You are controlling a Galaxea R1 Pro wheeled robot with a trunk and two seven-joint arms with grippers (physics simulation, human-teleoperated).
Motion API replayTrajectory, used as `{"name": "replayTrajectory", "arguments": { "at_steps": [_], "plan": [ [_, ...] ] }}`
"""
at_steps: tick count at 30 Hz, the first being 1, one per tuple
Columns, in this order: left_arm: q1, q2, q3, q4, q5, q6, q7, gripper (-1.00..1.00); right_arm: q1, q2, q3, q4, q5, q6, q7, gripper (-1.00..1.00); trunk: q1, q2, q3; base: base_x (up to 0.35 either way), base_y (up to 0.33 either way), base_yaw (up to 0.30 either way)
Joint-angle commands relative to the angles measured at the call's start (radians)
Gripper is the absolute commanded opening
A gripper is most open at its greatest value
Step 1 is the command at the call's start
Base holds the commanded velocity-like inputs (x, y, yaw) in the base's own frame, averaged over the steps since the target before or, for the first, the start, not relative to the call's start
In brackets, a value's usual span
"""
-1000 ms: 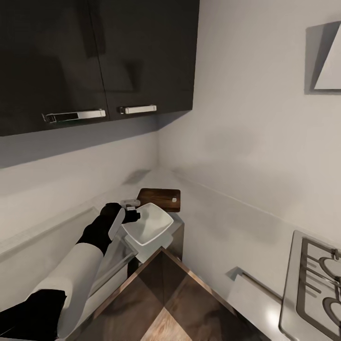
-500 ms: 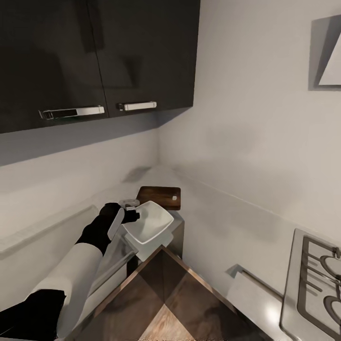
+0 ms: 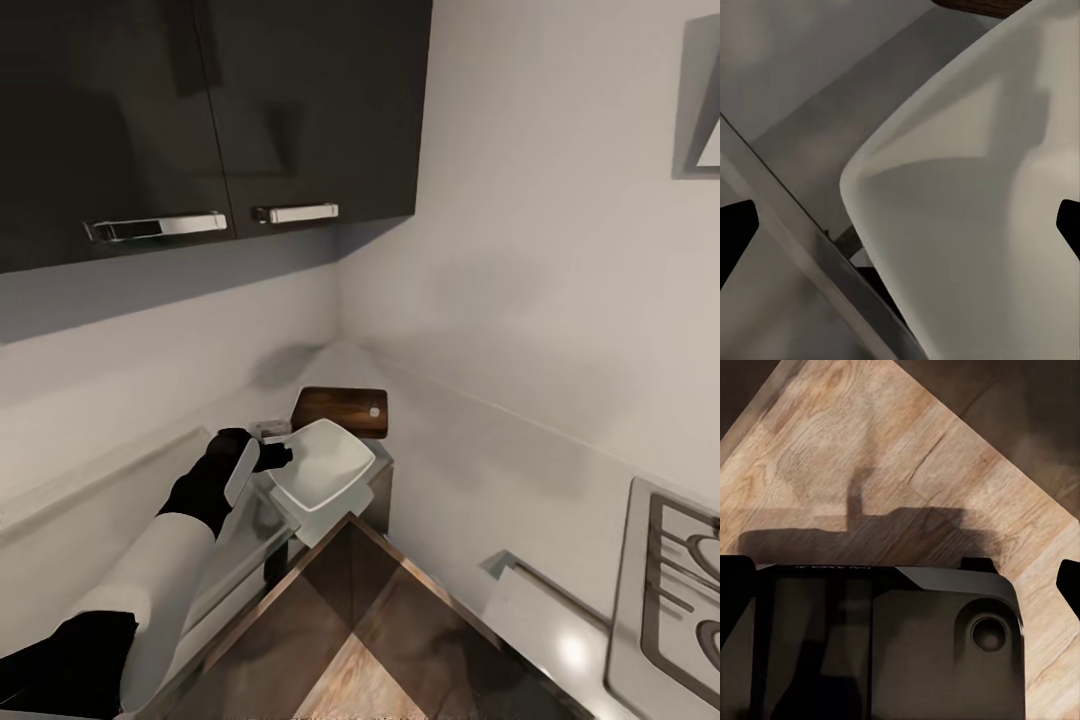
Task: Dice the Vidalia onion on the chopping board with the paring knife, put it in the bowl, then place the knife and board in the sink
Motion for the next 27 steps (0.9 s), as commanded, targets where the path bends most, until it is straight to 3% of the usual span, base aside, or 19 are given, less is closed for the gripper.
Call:
{"name": "replayTrajectory", "arguments": {
  "at_steps": [1,27],
  "plan": [
    [-0.001,0.000,0.001,0.000,0.011,0.003,0.008,1.00,-0.001,0.000,-0.001,0.001,0.001,-0.003,-0.002,1.00,0.000,-0.002,-0.004,0.000,0.002,0.000],
    [-0.001,0.000,0.001,0.018,0.010,0.003,0.007,1.00,-0.001,0.000,-0.001,0.001,0.001,-0.003,-0.002,1.00,0.000,-0.002,-0.035,0.000,0.000,0.000]
  ]
}}
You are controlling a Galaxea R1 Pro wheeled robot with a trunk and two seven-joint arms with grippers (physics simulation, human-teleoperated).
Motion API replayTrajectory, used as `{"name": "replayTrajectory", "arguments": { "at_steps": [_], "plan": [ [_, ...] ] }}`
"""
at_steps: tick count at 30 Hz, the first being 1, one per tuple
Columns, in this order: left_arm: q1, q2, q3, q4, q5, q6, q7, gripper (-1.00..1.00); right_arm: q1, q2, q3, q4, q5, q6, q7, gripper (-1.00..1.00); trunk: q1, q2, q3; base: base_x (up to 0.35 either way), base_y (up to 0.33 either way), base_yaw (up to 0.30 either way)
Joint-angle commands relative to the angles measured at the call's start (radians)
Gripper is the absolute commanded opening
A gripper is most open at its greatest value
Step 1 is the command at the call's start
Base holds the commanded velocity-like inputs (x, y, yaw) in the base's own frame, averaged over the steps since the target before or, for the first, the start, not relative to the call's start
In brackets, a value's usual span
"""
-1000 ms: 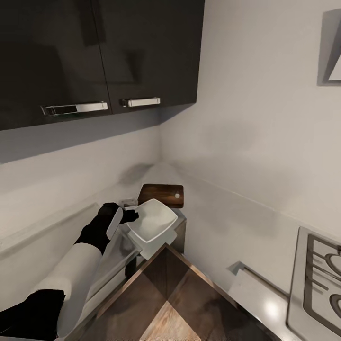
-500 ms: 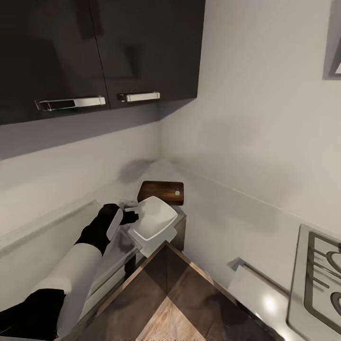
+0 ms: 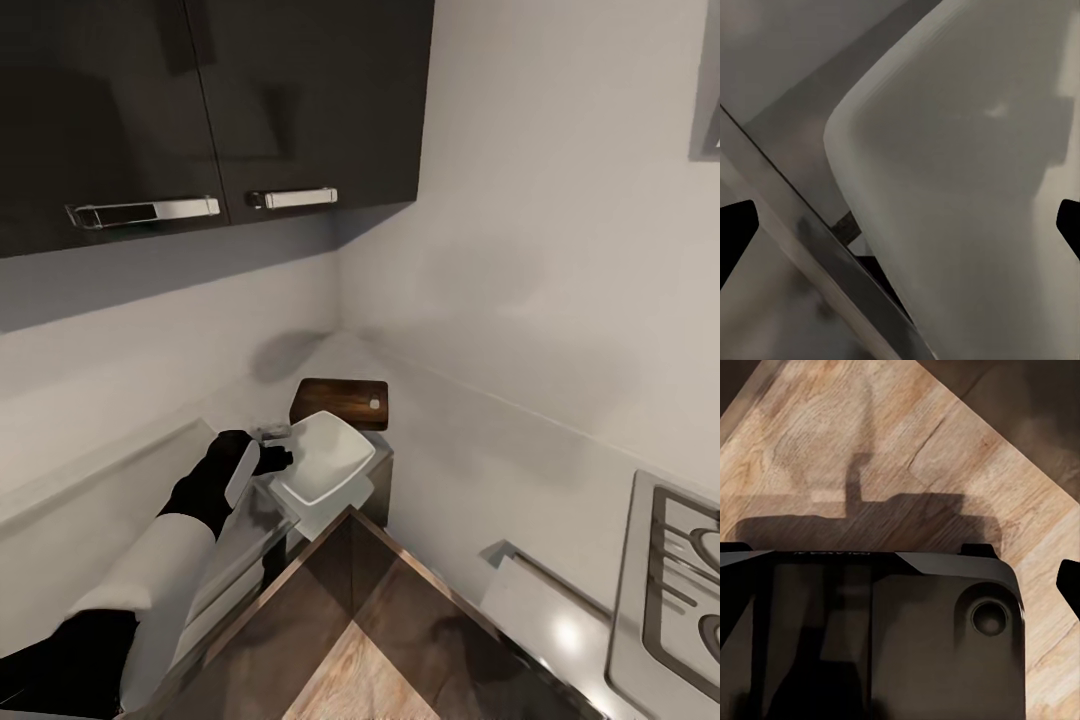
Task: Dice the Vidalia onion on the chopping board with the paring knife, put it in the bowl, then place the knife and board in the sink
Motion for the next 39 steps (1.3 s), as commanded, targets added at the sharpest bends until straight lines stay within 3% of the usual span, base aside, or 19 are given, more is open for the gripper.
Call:
{"name": "replayTrajectory", "arguments": {
  "at_steps": [1,2,15,23,27,30,33,39],
  "plan": [
    [-0.001,0.000,0.001,-0.001,0.011,0.004,0.008,1.00,0.000,0.000,-0.001,0.001,0.001,-0.003,-0.002,1.00,0.000,-0.002,-0.002,0.000,0.000,0.000],
    [-0.001,0.000,0.001,-0.001,0.011,0.004,0.008,-1.00,0.000,0.000,-0.001,0.001,0.001,-0.003,-0.002,1.00,0.000,-0.002,-0.002,0.000,0.000,0.000],
    [-0.001,0.000,0.001,-0.001,0.011,0.004,0.008,-1.00,0.000,0.000,-0.001,0.001,0.001,-0.003,-0.002,1.00,0.000,-0.002,-0.002,0.000,0.000,0.000],
    [-0.001,-0.001,0.004,-0.051,0.017,0.010,0.002,-1.00,0.000,0.000,-0.001,0.001,0.001,-0.003,-0.002,1.00,0.000,-0.002,-0.002,0.000,0.000,0.000],
    [-0.001,-0.001,0.004,-0.109,0.049,0.015,0.002,-1.00,0.000,-0.001,-0.001,0.001,0.001,-0.004,-0.002,1.00,0.000,-0.002,-0.002,0.000,0.000,0.000],
    [-0.001,0.000,0.008,-0.134,0.106,0.017,0.002,-1.00,0.000,0.000,-0.001,0.001,0.001,-0.003,-0.002,1.00,0.000,-0.002,-0.002,0.000,0.000,0.000],
    [-0.001,0.000,0.007,-0.151,0.132,0.017,0.002,-1.00,0.000,0.000,-0.001,0.001,0.001,-0.004,-0.002,1.00,0.000,-0.002,-0.002,0.000,0.000,0.000],
    [-0.001,0.001,0.008,-0.178,0.147,0.019,0.002,-1.00,-0.001,0.000,-0.001,0.001,0.001,-0.004,-0.002,1.00,0.000,-0.002,-0.002,0.000,0.000,0.000]
  ]
}}
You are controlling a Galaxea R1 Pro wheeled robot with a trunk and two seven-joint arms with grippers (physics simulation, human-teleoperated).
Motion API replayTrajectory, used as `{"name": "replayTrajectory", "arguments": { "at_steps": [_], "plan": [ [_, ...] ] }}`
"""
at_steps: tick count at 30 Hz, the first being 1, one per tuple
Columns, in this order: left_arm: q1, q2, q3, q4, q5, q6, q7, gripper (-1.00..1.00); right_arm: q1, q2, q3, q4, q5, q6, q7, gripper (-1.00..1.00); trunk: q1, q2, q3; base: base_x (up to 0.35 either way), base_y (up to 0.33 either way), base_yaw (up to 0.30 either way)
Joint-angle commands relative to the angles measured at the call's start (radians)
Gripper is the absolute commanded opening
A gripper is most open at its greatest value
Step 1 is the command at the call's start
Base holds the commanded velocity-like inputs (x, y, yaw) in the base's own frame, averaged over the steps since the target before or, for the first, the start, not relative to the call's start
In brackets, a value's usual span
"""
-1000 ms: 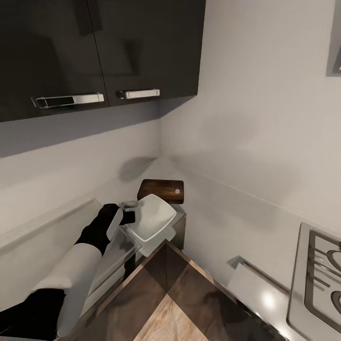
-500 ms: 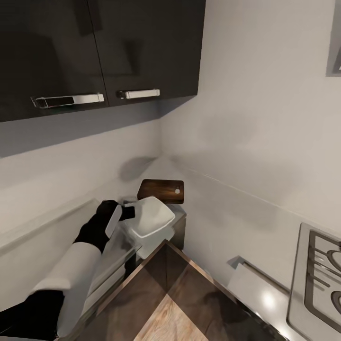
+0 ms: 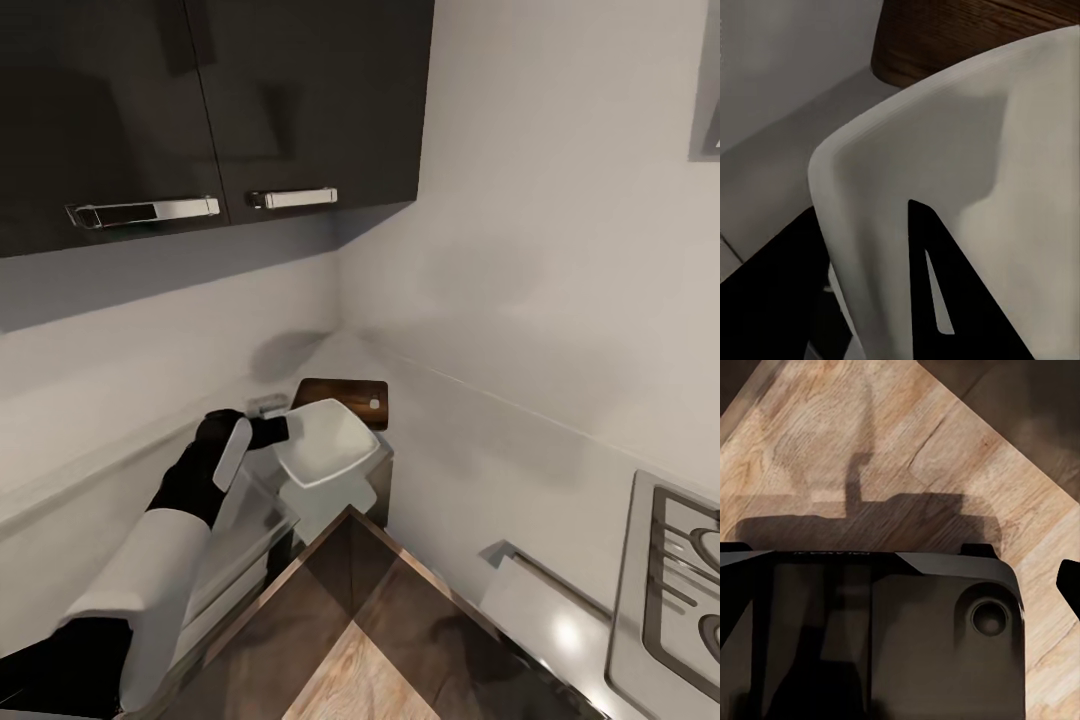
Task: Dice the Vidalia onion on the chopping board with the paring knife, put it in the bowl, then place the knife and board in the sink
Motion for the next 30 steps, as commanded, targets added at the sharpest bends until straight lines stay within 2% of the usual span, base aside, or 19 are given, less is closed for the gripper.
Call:
{"name": "replayTrajectory", "arguments": {
  "at_steps": [1,3,6,7,9,11,13,18,25,30],
  "plan": [
    [-0.001,0.000,0.002,-0.009,0.012,0.004,0.008,-1.00,-0.001,0.000,-0.001,0.001,0.001,-0.003,-0.002,1.00,0.000,-0.002,-0.002,0.000,0.000,0.000],
    [-0.001,0.001,0.002,-0.023,0.014,0.005,0.008,-1.00,0.000,0.000,-0.001,0.001,0.001,-0.003,-0.002,1.00,0.000,-0.002,-0.002,0.000,0.000,0.000],
    [-0.001,0.005,0.002,-0.052,0.041,0.007,0.008,-1.00,0.000,0.000,-0.001,0.001,0.001,-0.004,-0.002,1.00,0.000,-0.002,-0.002,0.000,0.000,0.000],
    [-0.001,0.019,0.003,-0.090,0.073,0.054,0.008,-1.00,0.000,0.000,-0.001,0.001,0.001,-0.004,-0.002,1.00,0.000,-0.002,-0.002,0.000,0.000,0.000],
    [-0.001,0.036,0.007,-0.127,0.090,0.106,0.008,-1.00,0.000,0.000,-0.001,0.001,0.001,-0.004,-0.002,1.00,0.000,-0.002,-0.002,0.000,0.000,0.000],
    [-0.001,0.050,0.033,-0.182,0.112,0.158,0.008,-1.00,0.000,0.000,-0.001,0.001,0.001,-0.004,-0.002,1.00,0.000,-0.002,-0.002,0.000,0.000,0.000],
    [-0.001,0.057,0.082,-0.241,0.127,0.185,0.009,-1.00,0.000,0.000,-0.001,0.000,0.001,-0.004,-0.002,1.00,0.000,-0.002,-0.002,0.000,0.000,0.000],
    [-0.001,0.060,0.105,-0.264,0.133,0.197,0.009,-1.00,0.000,0.000,-0.001,-0.001,0.002,-0.006,-0.001,1.00,0.000,-0.002,-0.002,0.000,0.000,0.000],
    [-0.001,0.060,0.108,-0.259,0.134,0.198,0.009,-1.00,-0.001,0.000,-0.001,-0.002,0.003,-0.008,0.001,1.00,0.000,-0.002,-0.002,-0.009,0.000,0.000],
    [-0.001,0.060,0.108,-0.260,0.134,0.198,0.009,-1.00,-0.001,0.000,0.000,-0.002,0.002,-0.008,0.002,1.00,0.000,-0.002,-0.002,-0.200,0.000,0.000]
  ]
}}
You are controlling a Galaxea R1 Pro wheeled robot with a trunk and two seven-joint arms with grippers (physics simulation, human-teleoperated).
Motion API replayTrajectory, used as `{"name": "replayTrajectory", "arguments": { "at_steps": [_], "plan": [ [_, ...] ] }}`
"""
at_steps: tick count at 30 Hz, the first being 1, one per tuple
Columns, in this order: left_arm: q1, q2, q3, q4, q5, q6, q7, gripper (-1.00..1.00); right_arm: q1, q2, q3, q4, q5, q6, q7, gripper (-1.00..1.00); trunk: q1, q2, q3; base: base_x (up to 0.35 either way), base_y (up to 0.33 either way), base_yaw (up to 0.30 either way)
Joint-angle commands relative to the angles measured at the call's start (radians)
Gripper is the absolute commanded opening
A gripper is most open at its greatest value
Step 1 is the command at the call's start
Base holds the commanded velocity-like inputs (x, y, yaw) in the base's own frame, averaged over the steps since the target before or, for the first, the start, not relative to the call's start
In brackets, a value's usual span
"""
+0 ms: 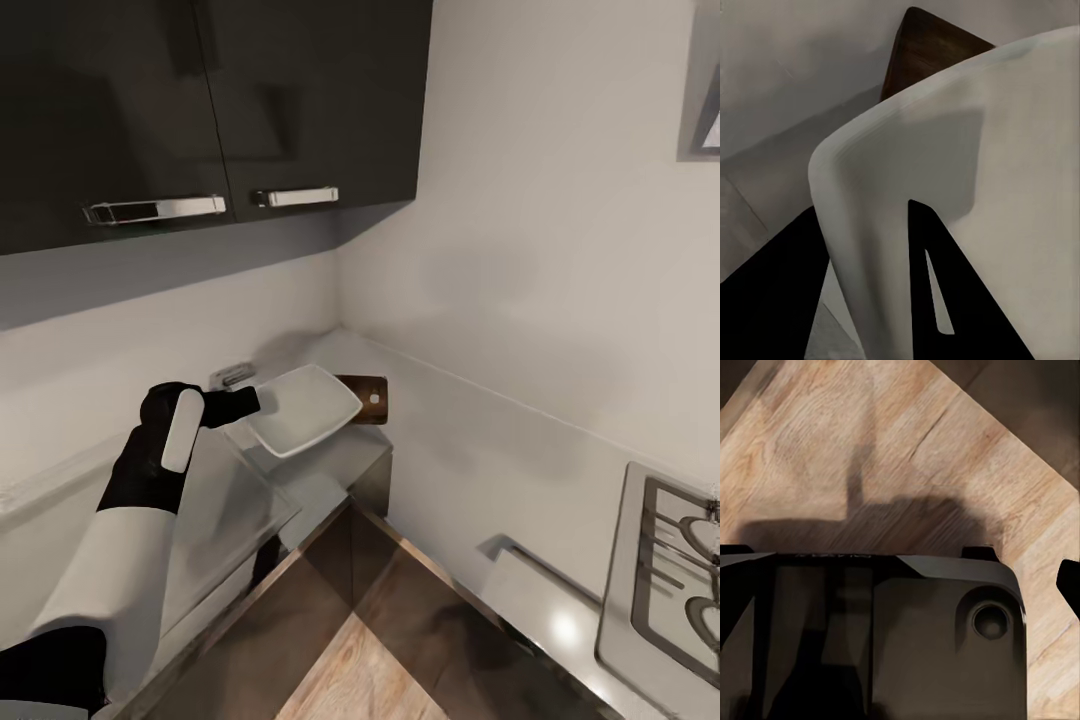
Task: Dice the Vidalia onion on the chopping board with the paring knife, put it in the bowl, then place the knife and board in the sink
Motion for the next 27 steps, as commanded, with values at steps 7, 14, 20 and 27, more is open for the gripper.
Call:
{"name": "replayTrajectory", "arguments": {
  "at_steps": [7,14,20,27],
  "plan": [
    [-0.001,-0.001,0.002,-0.006,0.013,0.004,0.009,-1.00,-0.001,-0.001,-0.002,0.001,0.001,-0.005,-0.005,1.00,0.000,-0.002,-0.002,-0.320,0.000,0.116],
    [-0.001,0.000,0.003,-0.008,0.012,0.004,0.009,-1.00,-0.001,-0.001,-0.002,0.001,0.001,-0.005,-0.005,1.00,0.000,-0.002,-0.002,-0.332,0.000,0.246],
    [-0.001,0.001,0.003,-0.009,0.012,0.004,0.009,-1.00,-0.001,-0.001,-0.002,0.001,0.001,-0.005,-0.005,1.00,0.000,-0.002,-0.002,-0.333,0.000,0.254],
    [-0.001,0.001,0.004,-0.011,0.012,0.004,0.009,-1.00,-0.001,-0.001,-0.002,0.001,0.001,-0.005,-0.007,1.00,0.000,-0.002,-0.002,-0.333,0.026,0.254]
  ]
}}
